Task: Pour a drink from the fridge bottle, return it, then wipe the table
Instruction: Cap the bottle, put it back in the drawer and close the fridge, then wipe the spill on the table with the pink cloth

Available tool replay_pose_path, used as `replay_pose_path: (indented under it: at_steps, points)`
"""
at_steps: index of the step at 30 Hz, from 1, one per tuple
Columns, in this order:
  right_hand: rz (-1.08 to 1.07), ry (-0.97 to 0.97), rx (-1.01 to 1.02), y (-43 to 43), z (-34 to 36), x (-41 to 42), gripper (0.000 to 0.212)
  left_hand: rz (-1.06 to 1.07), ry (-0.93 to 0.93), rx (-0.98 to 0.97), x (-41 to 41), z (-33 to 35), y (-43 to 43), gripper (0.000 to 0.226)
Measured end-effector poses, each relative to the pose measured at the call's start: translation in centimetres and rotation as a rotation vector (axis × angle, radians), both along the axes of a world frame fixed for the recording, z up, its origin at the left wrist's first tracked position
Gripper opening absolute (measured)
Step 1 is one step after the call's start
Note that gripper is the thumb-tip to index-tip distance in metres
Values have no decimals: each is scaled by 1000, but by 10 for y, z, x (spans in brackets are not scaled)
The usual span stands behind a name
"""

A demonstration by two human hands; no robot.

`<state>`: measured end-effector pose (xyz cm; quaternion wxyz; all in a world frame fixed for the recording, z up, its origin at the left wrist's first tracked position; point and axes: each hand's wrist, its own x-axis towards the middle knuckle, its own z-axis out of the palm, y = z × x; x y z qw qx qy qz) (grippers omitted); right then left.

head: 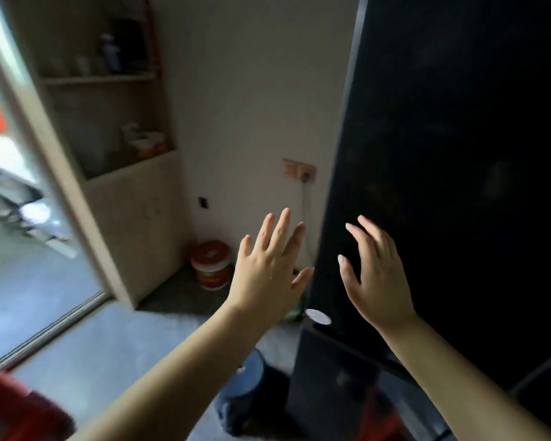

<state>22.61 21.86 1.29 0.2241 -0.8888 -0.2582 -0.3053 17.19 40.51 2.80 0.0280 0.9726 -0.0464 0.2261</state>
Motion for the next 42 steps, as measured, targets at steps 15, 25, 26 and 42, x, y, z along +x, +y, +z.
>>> replay_pose_path:
  at_steps: [15,25,26,42]
  points:
    - [778,102,-92,347,63,-175,61,775,214,-120,-315,52,269,76]
    - [1251,45,-187,465,56,-327,76,1240,208,30,-488,52,306,91]
    - [1294,34,-200,474,56,-338,77,1285,207,18,-499,52,306,93]
    - [1895,16,-264,594,28,-423,71,1782,27,-61,-560,0,315,66]
